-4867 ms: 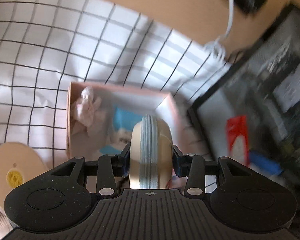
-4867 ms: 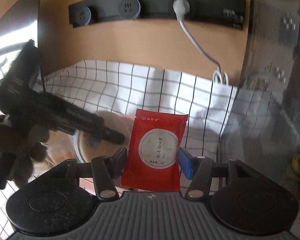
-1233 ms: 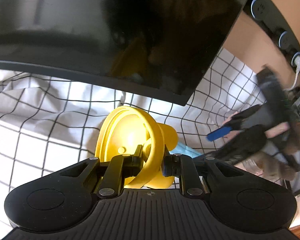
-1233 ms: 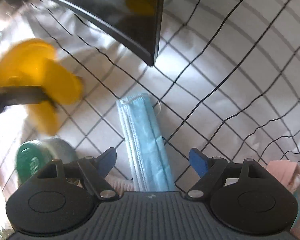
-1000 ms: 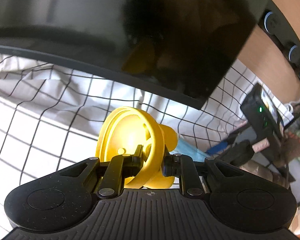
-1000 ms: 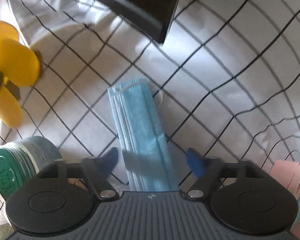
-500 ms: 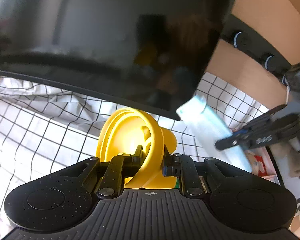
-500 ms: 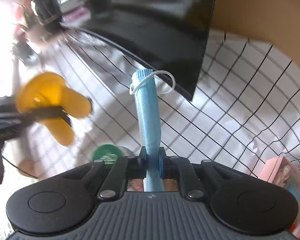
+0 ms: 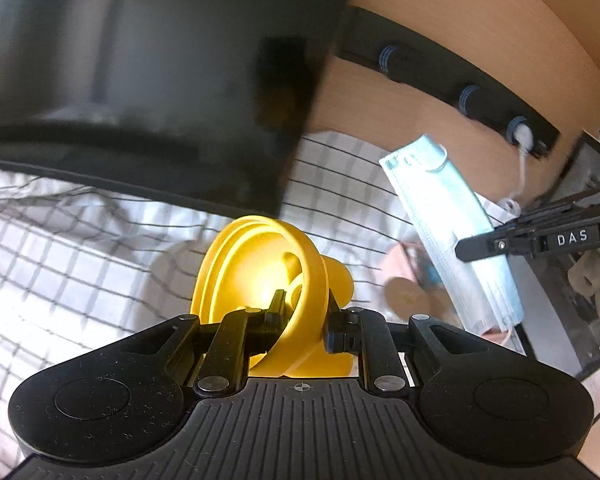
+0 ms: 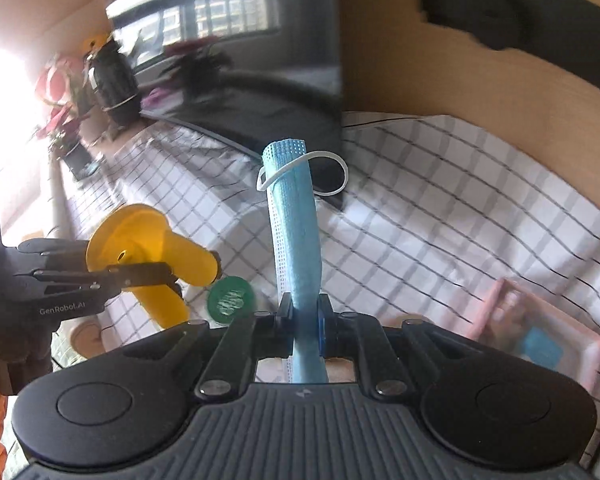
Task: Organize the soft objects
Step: 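Carry the yellow toy and mask pack over the pink box with both tools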
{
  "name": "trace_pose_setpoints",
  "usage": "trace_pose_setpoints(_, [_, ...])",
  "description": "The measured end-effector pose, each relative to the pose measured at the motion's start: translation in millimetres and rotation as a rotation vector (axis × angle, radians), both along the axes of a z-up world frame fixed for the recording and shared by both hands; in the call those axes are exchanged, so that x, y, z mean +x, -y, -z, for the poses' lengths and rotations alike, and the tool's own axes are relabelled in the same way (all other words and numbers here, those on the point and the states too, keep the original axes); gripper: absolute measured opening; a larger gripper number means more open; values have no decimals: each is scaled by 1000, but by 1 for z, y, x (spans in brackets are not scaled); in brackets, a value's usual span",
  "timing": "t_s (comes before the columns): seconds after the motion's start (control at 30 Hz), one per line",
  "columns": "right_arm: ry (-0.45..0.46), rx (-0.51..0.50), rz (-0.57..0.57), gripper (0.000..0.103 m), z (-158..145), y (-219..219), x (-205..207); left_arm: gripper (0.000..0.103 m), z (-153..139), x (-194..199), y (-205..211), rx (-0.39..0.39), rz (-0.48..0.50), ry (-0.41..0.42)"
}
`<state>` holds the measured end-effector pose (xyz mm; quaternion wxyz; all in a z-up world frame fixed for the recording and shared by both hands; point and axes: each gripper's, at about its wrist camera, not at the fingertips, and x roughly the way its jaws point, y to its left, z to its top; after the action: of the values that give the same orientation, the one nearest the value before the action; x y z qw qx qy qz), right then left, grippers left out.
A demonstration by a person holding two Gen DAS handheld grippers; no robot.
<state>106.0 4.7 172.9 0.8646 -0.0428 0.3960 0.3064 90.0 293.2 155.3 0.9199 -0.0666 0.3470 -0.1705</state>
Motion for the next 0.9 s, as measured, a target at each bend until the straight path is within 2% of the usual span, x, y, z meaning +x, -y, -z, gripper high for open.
trace_pose_setpoints(0.4, [-1,109,238,11,22,141,-16,20,14,22,136,30,243,-60])
trace_pose_setpoints(0.6, [88,152,388,11,23,195,-35,20,30,28,201,29,356,-93])
trace_pose_setpoints(0.77, [221,146,513,11,24,222,-36,20,45,41,248,1,359,-72])
trace_pose_setpoints(0.83, [214,167,529,11,29,228,-26,20,57,47,266,-4,349,-49])
trace_pose_setpoints(0.9, [194,196,530,11,37,234,-19,20,69,55,283,-26,340,-64])
